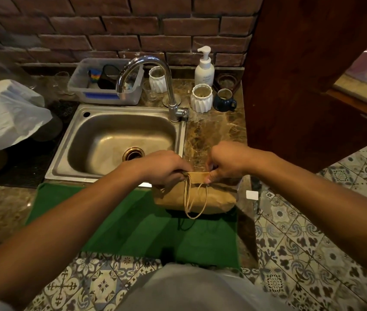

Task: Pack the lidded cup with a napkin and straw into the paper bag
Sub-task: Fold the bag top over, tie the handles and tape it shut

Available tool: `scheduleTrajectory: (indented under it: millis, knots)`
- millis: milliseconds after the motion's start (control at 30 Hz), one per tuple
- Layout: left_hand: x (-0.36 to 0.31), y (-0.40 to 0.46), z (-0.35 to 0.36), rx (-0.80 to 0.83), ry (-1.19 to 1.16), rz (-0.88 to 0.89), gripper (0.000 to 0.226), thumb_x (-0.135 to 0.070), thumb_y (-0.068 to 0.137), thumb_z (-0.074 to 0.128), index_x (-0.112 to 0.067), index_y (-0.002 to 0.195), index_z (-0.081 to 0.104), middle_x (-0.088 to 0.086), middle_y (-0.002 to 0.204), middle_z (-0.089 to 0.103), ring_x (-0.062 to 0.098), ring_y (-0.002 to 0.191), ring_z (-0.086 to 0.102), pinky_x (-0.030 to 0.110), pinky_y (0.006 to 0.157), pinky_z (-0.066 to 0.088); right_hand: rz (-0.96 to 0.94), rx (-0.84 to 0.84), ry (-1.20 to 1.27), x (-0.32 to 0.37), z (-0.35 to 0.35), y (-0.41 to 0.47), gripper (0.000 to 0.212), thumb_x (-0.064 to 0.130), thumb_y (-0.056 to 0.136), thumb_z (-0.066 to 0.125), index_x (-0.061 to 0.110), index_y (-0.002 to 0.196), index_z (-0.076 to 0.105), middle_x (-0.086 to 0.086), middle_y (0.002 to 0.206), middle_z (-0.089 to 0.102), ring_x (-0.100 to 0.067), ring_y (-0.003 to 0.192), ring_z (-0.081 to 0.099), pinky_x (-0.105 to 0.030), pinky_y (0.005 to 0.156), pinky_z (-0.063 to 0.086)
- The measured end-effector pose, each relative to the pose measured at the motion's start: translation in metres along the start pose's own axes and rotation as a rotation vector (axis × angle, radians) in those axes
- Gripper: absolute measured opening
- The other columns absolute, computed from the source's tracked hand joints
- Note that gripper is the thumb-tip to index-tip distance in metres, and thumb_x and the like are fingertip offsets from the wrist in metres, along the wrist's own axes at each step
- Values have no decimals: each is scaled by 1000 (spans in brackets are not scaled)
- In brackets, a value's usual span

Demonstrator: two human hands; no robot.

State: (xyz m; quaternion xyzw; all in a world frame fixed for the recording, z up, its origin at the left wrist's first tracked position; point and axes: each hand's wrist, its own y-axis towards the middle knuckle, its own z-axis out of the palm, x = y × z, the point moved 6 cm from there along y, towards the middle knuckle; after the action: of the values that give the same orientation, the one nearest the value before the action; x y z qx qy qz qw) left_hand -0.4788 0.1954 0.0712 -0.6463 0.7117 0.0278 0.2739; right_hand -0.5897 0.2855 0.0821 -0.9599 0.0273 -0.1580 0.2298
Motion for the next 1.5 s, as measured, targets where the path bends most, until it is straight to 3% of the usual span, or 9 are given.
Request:
scheduleTrajectory:
  millis: [167,267,367,667,933,1067,1167,1400,1500]
  knots:
    - [5,1,1,52,-87,-39,5,-24,92,62,-27,94,65,-7,88,59,15,85,55,37,76,46,-27,-102,-111,7,-1,-2,28,53,91,68,26,93,73,6,79,62,-17,74,55,-31,63,40]
    - [6,5,-3,117,-297,-138,39,-41,90,57,-16,115,74,4,111,65,19,103,59,30,90,47,-65,-198,-119,12,-3,-2,25,49,93,65,24,91,70,1,86,68,-22,82,62,-35,69,49]
    - [0,17,-1,78,-245,-141,55,-60,95,49,-14,103,76,10,106,67,25,99,63,48,93,50,-138,-283,-125,16,-3,-2,26,44,94,62,21,90,71,-2,88,68,-24,85,63,-38,72,52]
    - [10,19,0,-84,-120,-38,29,-35,99,61,-12,96,77,3,96,67,18,88,62,43,83,51,11,-201,137,-35,9,-20,44,69,78,69,29,94,80,10,84,73,-10,75,63,-36,64,52]
    - [10,17,-3,-87,-220,-80,28,-36,99,61,-15,105,79,4,107,69,17,99,63,40,93,50,39,-283,159,-45,13,-25,22,49,85,76,27,87,81,6,76,74,-16,73,67,-42,67,55]
    - [-6,37,-2,-95,-180,-56,55,-59,95,48,-14,100,78,5,99,68,20,90,63,44,84,52,-30,-375,104,-29,5,-26,19,41,87,77,23,90,81,6,78,71,-16,79,61,-34,68,47]
    - [-10,48,0,-130,-79,-50,50,-52,94,47,-11,97,75,6,94,67,23,85,62,48,79,52,-42,-422,67,-27,4,-30,21,41,89,75,23,97,81,5,83,73,-17,85,61,-30,67,37]
    - [-20,49,2,-251,70,-86,60,-69,91,37,-22,84,74,-7,77,65,16,70,59,44,66,54,-22,-231,95,-23,3,-28,39,57,97,55,28,109,78,2,89,76,-20,82,67,-41,72,55]
    - [-21,43,-1,-203,4,-99,47,-63,91,56,-22,83,76,-9,70,63,14,63,56,41,63,53,-71,-273,89,-20,5,-28,31,49,97,61,26,100,81,2,82,77,-19,73,67,-39,66,53]
